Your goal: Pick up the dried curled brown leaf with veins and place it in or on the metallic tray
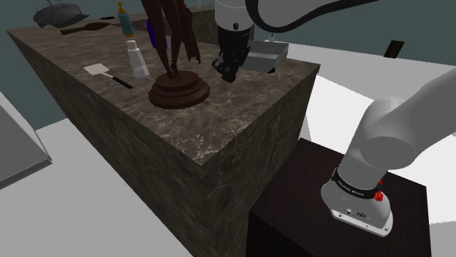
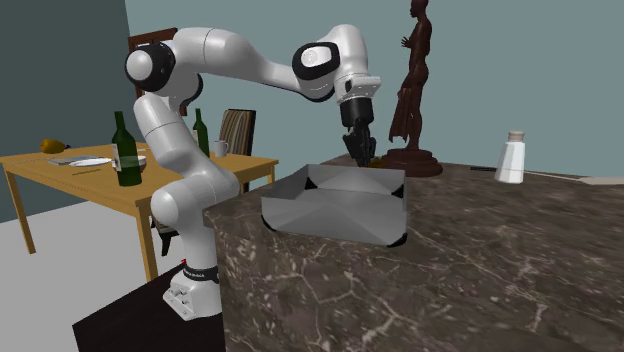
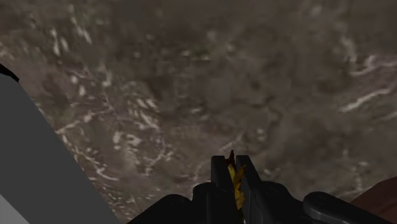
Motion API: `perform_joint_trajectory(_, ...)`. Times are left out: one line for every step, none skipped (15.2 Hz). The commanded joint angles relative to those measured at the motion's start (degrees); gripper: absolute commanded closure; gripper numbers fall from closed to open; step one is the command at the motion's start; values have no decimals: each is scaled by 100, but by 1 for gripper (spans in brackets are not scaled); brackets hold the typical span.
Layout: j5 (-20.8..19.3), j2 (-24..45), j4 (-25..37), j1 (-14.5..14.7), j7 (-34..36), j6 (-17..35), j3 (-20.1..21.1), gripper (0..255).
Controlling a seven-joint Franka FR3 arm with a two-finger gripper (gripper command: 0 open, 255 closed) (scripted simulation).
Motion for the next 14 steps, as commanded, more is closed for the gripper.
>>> perform_joint_trajectory(3, 16, 66, -4, -18, -76, -5, 255)
perform_joint_trajectory(4, 20, 144, -8, -38, -148, -11, 255)
perform_joint_trajectory(4, 27, 225, -12, -56, -220, -16, 255)
perform_joint_trajectory(4, 34, 307, -16, -74, -292, -21, 255)
perform_joint_trajectory(4, 42, 389, -20, -92, -364, -25, 255)
perform_joint_trajectory(4, 52, 472, -25, -110, -435, -29, 255)
perform_joint_trajectory(3, 63, 557, -29, -128, -507, -33, 255)
perform_joint_trajectory(2, 75, 642, -34, -145, -579, -36, 255)
perform_joint_trajectory(0, 88, 729, -40, -162, -650, -39, 255)
perform_joint_trajectory(-2, 102, 817, -45, -179, -722, -42, 255)
perform_joint_trajectory(-4, 118, 905, -51, -195, -793, -44, 255)
perform_joint_trajectory(-6, 135, 995, -57, -212, -865, -46, 255)
perform_joint_trajectory(-9, 153, 1086, -63, -228, -936, -47, 255)
perform_joint_trajectory(-12, 172, 1179, -69, -243, -1008, -49, 255)
